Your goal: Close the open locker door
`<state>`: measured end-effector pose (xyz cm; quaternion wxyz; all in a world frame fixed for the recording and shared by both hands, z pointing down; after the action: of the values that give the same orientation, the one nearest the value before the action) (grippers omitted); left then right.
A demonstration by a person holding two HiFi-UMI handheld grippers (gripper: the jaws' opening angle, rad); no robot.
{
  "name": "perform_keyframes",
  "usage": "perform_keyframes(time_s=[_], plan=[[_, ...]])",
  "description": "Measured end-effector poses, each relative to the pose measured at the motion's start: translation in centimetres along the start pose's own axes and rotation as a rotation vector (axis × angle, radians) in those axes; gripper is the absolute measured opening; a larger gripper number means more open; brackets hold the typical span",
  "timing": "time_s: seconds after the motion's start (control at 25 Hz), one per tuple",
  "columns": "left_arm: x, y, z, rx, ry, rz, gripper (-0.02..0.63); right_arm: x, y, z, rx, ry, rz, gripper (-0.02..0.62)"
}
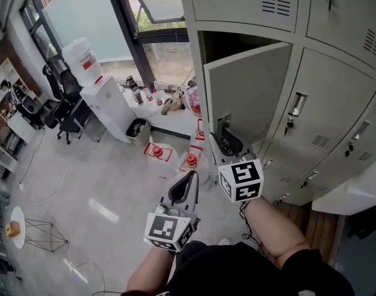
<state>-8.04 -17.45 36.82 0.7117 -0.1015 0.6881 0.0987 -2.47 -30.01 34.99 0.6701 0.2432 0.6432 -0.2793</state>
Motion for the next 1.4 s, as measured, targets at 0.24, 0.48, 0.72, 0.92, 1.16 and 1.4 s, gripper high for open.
perform_keyframes(time_s=[0.24, 0.48, 0.72, 0.92, 1.16, 1.4], plan=[[-0.2, -0.3, -1.5, 0.008, 0.007, 0.004, 0.023, 0.1, -2.0, 0.0, -0.02, 0.0, -0.007, 0.173], [-0.3, -2.4, -2.8, -0.044, 0.014, 0.01, 0.023, 0.2, -4.2, 0.3, -0.053, 0.008, -0.012, 0.173], [0.2, -4.2, -5.4, -0.093, 0.008, 0.026, 0.021, 0.2, -6.8, 1.0, -0.115, 0.011, -0.01, 0.173], [0.1, -5.6, -7.7, -0.129, 0.01, 0.024, 0.021, 0.3, -9.0, 1.7, -0.166, 0.005, -0.013, 0.17], [0.1, -7.6, -9.5, -0.176, 0.009, 0.02, 0.021, 0.6, -11.6, 2.9, -0.2, 0.013, -0.02, 0.152], [-0.5, -9.2, -11.5, -0.199, 0.009, 0.007, 0.021, 0.8, -13.7, 4.4, -0.232, 0.006, -0.014, 0.141]])
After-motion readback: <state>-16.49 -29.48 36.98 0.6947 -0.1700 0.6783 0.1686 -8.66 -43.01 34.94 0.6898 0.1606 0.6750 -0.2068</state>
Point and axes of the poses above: the fingertips, and each gripper's own axes: y backward along the fingers, z to its right, x out of its top, the point moved 2 cm from there along y, backward along the fingers, and after that the axes turned 5 degrees about -y, right-handed, at the moved point
